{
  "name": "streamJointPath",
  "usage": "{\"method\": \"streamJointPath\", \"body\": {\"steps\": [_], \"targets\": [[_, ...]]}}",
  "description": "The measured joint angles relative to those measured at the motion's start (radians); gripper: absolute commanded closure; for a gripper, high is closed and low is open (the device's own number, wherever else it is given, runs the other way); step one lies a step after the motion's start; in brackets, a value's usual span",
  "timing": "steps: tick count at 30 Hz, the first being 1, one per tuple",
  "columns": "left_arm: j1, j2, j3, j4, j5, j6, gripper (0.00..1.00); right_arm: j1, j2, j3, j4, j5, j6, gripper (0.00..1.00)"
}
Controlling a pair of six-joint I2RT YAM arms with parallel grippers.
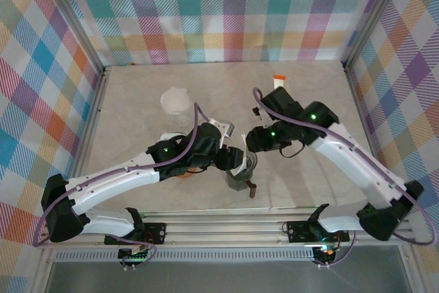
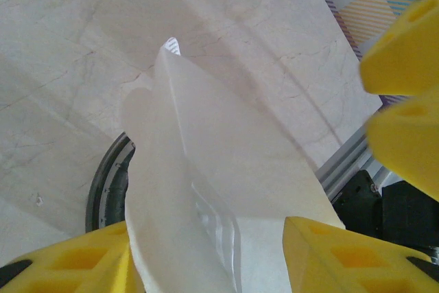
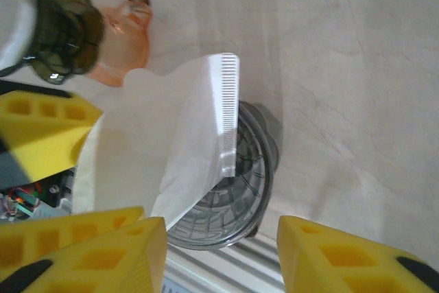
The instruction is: Place the coffee filter in the dripper
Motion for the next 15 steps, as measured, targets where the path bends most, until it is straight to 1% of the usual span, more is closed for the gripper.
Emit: {"method": "streamJointPath", "body": {"steps": [4,8,10,15], "targets": [[0.000,0.001,0.000,0.000,0.000,-0.006,0.44,0.009,-0.088,-0.101,0.110,-0.035,0.005,0.49],[0.000,0.002,0.000,-0.014,-0.007,-0.013,0.37,0.030,-0.109,-0.169,0.204,-0.037,0.026,0.49],[0.000,0.002,0.000,-0.024,-0.014,-0.021,0.38,0.033,-0.134,-0.201,0.236,-0.031,0.045,0.49],[0.000,0.016,0.009,-0.024,-0.005,-0.028,0.43,0.035,-0.237,-0.268,0.307,0.012,0.085,0.49]]}}
